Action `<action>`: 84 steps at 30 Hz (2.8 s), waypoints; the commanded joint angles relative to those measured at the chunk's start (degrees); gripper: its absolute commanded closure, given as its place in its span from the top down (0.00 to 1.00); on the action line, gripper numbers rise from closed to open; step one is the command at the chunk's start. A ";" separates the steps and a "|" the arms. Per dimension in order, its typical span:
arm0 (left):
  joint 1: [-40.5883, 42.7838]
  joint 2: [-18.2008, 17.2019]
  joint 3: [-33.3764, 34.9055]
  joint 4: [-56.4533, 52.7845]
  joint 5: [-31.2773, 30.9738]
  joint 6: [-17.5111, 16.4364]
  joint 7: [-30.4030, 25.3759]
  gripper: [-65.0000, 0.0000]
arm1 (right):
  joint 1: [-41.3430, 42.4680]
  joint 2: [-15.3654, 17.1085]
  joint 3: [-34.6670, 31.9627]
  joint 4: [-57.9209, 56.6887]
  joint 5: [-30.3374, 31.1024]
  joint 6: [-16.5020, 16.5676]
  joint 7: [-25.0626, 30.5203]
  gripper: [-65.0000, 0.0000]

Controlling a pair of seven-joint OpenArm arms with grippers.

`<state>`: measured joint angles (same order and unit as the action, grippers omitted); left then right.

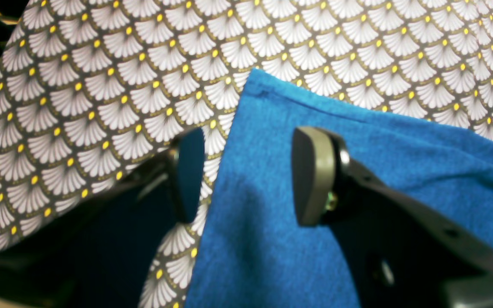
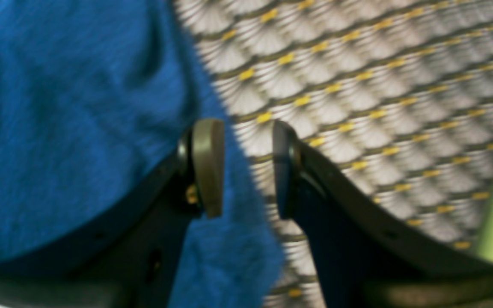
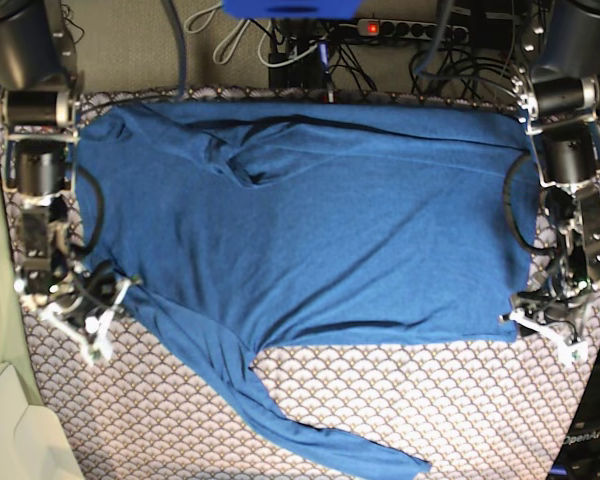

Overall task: Fold the T-shirt properly
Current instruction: 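Grasp the shirt's side edges midway along the body with both grippers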

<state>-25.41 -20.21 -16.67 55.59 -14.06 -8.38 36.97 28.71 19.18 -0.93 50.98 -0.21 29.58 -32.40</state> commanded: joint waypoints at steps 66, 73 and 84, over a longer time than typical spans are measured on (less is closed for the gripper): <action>-9.10 -0.94 13.19 -35.42 -0.04 -0.01 -30.07 0.49 | -1.24 0.64 -0.08 -7.33 0.08 0.35 7.04 0.00; -7.51 -0.85 13.19 -35.42 -0.04 -0.01 -29.81 0.24 | -1.24 0.56 -0.08 -7.33 0.08 0.35 7.04 0.00; -6.90 -0.85 12.75 -34.36 -0.57 -0.01 -28.84 0.01 | -1.50 0.56 0.18 -2.50 0.08 0.44 6.60 0.00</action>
<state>-32.16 -20.62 -3.97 21.23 -15.07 -8.64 4.51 26.00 19.03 -0.82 47.64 -0.12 29.98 -26.35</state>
